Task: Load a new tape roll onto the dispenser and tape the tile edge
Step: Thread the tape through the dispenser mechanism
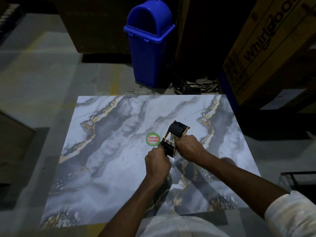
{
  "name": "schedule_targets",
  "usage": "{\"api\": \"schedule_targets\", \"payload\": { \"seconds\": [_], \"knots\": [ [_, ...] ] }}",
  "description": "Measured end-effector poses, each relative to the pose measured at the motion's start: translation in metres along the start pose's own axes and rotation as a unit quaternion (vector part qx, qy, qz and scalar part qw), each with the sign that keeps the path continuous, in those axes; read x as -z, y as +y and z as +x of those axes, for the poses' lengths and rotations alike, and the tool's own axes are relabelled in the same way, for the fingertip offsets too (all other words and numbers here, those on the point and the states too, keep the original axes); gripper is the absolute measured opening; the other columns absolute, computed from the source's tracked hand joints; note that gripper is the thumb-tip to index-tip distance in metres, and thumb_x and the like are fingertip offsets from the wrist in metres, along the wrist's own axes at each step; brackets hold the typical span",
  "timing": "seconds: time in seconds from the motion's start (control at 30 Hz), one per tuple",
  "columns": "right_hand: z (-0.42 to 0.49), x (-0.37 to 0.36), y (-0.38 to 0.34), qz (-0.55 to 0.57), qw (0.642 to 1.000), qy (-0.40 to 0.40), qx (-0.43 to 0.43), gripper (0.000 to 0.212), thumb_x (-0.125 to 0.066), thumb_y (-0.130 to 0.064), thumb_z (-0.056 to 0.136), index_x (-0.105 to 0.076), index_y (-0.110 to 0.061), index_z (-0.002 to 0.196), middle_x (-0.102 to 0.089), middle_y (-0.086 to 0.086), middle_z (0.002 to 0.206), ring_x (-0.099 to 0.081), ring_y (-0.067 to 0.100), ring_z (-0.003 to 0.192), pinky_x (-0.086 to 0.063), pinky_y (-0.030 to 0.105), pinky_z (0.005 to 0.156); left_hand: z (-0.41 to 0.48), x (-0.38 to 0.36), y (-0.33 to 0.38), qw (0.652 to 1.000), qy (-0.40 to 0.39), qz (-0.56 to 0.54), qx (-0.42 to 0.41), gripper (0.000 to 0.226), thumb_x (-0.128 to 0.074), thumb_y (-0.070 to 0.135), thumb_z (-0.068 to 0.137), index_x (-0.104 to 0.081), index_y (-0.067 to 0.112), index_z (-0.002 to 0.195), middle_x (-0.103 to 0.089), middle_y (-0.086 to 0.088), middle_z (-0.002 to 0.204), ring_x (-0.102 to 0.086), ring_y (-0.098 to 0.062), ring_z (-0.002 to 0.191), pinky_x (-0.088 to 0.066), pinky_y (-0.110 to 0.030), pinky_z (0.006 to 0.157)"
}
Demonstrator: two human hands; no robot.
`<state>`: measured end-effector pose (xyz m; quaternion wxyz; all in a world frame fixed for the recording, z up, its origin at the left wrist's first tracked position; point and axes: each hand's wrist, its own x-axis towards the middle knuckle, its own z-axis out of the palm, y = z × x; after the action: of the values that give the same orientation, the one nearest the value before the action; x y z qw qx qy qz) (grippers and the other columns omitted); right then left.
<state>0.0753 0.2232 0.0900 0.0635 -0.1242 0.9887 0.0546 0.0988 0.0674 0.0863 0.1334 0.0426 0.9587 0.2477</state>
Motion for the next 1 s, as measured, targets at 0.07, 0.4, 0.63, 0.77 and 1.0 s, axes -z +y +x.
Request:
{"api": "schedule_targets", "payload": {
  "seconds": [0.07,0.4,0.63,0.77,1.0],
  "knots": [
    [0.002,-0.002,-0.002,-0.020,1.000,-0.001,0.000,0.033,-0.080,0.007,0.040,-0.059,-0.007,0.061,-0.052,0.009,0.041,-0.048,0.028,0.029,-0.024,0.019,0.038,0.001,-0.001,-0.003,1.000,-0.002,0.003,-0.002,0.039,-0.071,0.019,0.090,-0.062,0.015,0.128,-0.074,-0.007,0.117,-0.071,-0.027,0.100,-0.056,-0.032,0.084],
    [0.000,-0.018,0.001,-0.045,0.999,-0.006,0.028,0.022,-0.074,0.001,0.066,-0.059,-0.005,0.081,-0.059,0.011,0.052,-0.052,0.030,0.033,-0.035,0.025,0.035,-0.001,-0.008,-0.018,0.998,-0.031,-0.048,0.001,0.042,-0.070,0.015,0.090,-0.056,0.019,0.130,-0.071,-0.005,0.119,-0.069,-0.028,0.100,-0.056,-0.036,0.079],
    [-0.010,-0.035,-0.004,-0.001,0.998,0.052,0.045,0.041,-0.082,-0.002,0.062,-0.062,-0.001,0.097,-0.060,0.012,0.054,-0.051,0.028,0.032,-0.035,0.024,0.035,-0.001,-0.010,-0.021,0.983,-0.109,-0.130,0.071,0.042,-0.070,0.019,0.094,-0.052,0.021,0.131,-0.067,-0.004,0.127,-0.066,-0.025,0.108,-0.050,-0.030,0.080],
    [-0.012,-0.041,-0.008,0.027,0.995,0.096,0.017,0.051,-0.084,-0.005,0.064,-0.050,-0.006,0.102,-0.059,0.009,0.051,-0.051,0.026,0.032,-0.039,0.026,0.034,0.000,-0.012,-0.022,0.982,-0.105,-0.132,0.084,0.039,-0.070,0.025,0.095,-0.056,0.022,0.131,-0.068,-0.003,0.127,-0.068,-0.024,0.107,-0.055,-0.032,0.088],
    [-0.019,-0.037,-0.014,0.095,0.979,0.169,-0.066,0.031,-0.075,-0.027,0.084,-0.066,-0.015,0.111,-0.063,0.006,0.051,-0.059,0.024,0.037,-0.046,0.026,0.042,0.006,-0.011,-0.022,0.981,-0.107,-0.126,0.097,0.028,-0.069,0.030,0.094,-0.062,0.021,0.120,-0.071,-0.003,0.116,-0.068,-0.023,0.097,-0.056,-0.033,0.082]
  ]
}}
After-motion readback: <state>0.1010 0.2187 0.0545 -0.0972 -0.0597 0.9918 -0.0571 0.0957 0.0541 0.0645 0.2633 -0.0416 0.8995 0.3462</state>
